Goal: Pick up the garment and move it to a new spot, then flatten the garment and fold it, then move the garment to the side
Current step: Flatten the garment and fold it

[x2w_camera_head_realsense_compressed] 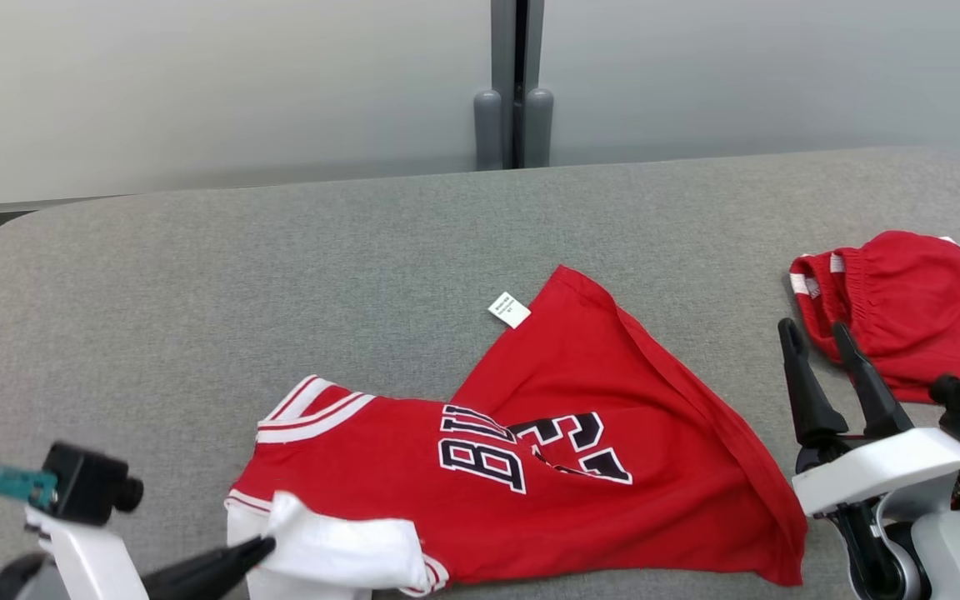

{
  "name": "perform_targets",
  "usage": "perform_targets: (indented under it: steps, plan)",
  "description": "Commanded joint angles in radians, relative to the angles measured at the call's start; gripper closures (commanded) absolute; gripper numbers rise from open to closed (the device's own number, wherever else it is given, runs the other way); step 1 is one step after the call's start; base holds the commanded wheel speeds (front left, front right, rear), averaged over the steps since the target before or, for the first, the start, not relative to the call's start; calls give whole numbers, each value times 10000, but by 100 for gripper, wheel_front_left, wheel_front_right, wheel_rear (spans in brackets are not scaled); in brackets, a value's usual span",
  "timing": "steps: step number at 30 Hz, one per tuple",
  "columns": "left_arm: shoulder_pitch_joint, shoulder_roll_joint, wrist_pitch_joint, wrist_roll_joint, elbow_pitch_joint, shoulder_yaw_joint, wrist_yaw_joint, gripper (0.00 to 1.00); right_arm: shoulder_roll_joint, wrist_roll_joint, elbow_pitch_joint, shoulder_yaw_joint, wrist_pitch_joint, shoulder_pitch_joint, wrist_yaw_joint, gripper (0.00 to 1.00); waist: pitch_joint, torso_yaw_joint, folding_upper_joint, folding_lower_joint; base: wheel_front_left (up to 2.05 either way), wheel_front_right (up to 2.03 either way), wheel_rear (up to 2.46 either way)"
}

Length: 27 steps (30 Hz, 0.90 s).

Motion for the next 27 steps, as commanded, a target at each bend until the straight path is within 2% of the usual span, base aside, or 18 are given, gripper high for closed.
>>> perform_targets:
  steps: [1,7,11,16,19,20,22,27]
  plan:
    - [330,-26,-196,-36,-80,-41,88,100,-81,-65,-84,-119,68,168,0,0,-40,87,0,0,0,0,0]
    - [1473,-235,-652,-205,29,-217,399,100,-48,-207,-284,-395,271,452,0,0,-196,256,0,0,0,0,0]
    - [1964,-767,-752,-19,657,-295,677,100,51,-295,-378,-362,416,513,0,0,-270,312,0,0,0,0,0]
    - [2451,-1381,-341,110,1671,-351,718,100,133,-319,-471,-337,551,585,0,0,-275,289,0,0,0,0,0]
    - [2743,-1764,140,65,2092,-388,480,100,139,-348,-500,-302,621,587,0,0,-199,240,0,0,0,0,0]
    - [2782,-1834,205,37,2175,-373,382,95,145,-347,-522,-303,629,584,0,0,-178,230,0,0,0,0,0]
    - [2716,-1926,24,126,2335,-277,265,0,154,-361,-529,-342,645,633,0,0,-149,218,0,0,0,0,0]
    - [2362,-1747,-673,426,2324,200,222,0,171,-378,-522,-385,665,673,0,0,-197,197,0,0,0,0,0]
